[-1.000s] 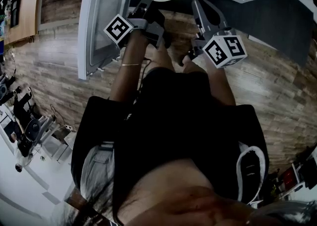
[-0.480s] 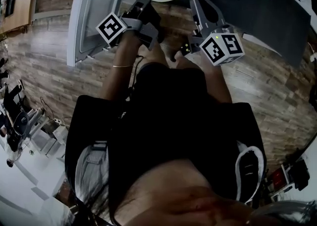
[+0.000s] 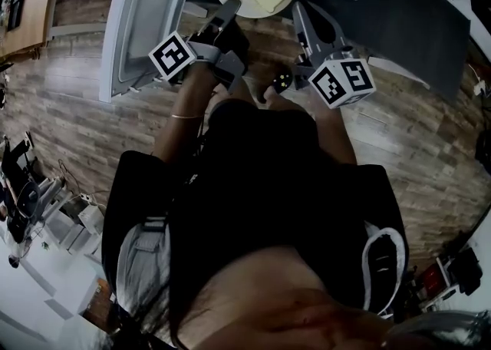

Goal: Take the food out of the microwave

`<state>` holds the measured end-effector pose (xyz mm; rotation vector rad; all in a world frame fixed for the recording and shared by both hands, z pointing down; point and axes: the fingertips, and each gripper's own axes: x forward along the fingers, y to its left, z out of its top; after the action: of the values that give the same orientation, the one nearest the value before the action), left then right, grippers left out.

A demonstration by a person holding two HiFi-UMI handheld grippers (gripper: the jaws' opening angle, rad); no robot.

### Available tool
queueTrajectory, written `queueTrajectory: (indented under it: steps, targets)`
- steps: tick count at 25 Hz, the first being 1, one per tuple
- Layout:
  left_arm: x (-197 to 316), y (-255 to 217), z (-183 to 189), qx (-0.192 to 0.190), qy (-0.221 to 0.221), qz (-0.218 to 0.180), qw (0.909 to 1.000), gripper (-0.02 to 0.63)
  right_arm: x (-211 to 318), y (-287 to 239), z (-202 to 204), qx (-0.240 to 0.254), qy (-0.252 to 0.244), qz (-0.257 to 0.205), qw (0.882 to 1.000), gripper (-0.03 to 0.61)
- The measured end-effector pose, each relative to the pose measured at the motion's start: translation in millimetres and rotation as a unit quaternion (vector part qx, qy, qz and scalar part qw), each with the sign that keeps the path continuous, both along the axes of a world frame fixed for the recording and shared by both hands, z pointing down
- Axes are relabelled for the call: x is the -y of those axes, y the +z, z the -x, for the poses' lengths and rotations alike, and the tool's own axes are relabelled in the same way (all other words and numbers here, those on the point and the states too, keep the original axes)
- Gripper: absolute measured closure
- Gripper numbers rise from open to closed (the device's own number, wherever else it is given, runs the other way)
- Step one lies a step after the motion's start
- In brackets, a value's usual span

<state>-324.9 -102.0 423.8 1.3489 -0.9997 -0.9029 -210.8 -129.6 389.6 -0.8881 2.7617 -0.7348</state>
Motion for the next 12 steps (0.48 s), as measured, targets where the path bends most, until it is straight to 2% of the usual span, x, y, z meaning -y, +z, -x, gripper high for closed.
queueTrajectory:
  steps: [12]
  targets:
    - [-13, -3, -7, 0.011, 0.017, 0.001, 0.9998, 0.602, -8, 4, 0, 0.001, -0.008, 0.006, 1.000, 0.578]
